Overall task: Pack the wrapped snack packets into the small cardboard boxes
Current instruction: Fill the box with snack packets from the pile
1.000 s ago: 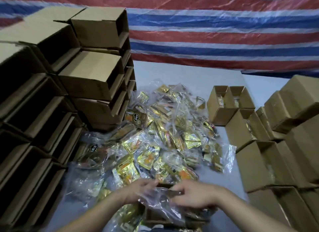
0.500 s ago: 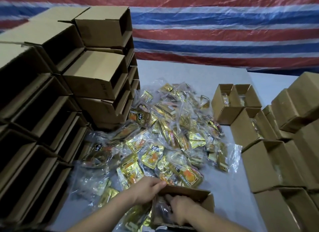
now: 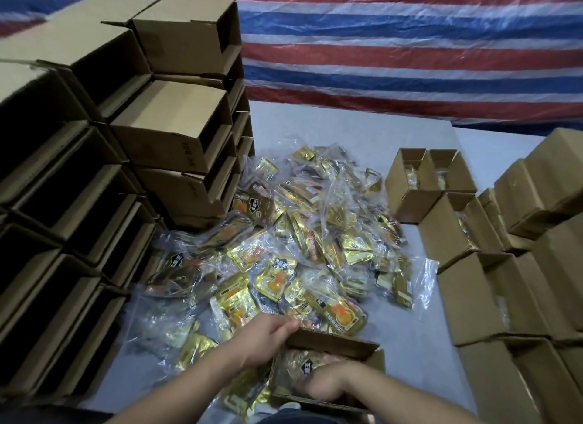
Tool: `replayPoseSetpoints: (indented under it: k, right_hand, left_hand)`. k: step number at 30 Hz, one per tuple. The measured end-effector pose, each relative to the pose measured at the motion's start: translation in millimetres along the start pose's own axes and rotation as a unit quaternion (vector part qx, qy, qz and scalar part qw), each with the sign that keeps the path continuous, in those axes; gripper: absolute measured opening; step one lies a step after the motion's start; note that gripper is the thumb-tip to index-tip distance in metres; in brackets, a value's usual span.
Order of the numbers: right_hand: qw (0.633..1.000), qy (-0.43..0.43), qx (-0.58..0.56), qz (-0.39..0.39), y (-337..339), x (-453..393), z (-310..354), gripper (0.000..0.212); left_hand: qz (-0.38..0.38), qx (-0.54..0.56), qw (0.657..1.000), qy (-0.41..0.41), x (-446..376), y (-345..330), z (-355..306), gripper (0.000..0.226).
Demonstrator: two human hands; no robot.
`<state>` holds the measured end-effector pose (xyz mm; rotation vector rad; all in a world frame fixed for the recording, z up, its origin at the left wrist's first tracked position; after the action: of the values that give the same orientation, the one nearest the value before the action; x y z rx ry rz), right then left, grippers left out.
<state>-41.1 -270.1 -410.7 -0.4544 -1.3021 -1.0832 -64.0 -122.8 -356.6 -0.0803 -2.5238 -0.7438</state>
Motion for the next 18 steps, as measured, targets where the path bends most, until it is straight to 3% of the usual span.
replayPoseSetpoints:
  k: [4,6,8,11,14,18]
  right_hand:
    - [0.996,-0.014,-0.066,0.059,-1.3,-11.2,2.5,0.047]
    - [0.993,-0.018,-0.097,0.059,4.9,-6.0,-2.2,0.054]
    - [0.998,-0.022,-0.063,-0.008,17.2,3.3,-8.5,0.064]
    - [0.992,0.016,-0.078,-0.102,24.4,8.7,-5.9,0.042]
    - [0.988,0.076,-0.122,-0.057,12.9,7.6,13.8,0.039]
    - [0.989,0.061,-0.132,-0.017,-2.9,-8.0,18.8,0.043]
  left_hand:
    - [-0.013,-0.008,1.000,-0.020,-0.3,-1.0,0.6,0.039]
    - [-0.013,-0.003,1.000,-0.022,-1.0,-0.8,2.0,0.040]
    - [-0.013,0.005,1.000,-0.021,-1.2,-0.8,3.5,0.040]
    - [-0.019,0.009,1.000,-0.020,-0.7,-1.7,4.9,0.040]
    - [-0.021,0.003,0.999,-0.030,-2.5,-1.6,3.9,0.042]
    - [-0.016,-0.002,0.999,-0.044,-2.8,-3.5,5.4,0.043]
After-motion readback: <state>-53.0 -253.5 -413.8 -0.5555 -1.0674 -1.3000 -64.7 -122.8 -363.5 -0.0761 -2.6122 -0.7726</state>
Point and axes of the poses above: each hand's wrist, its own x-axis away from the middle knuckle, its own y-axis out of the back of the hand, z = x × y, the point moved 6 cm from there along -x, towards the middle knuckle, and after that the axes turned 2 degrees about x, right-handed, at the moved point
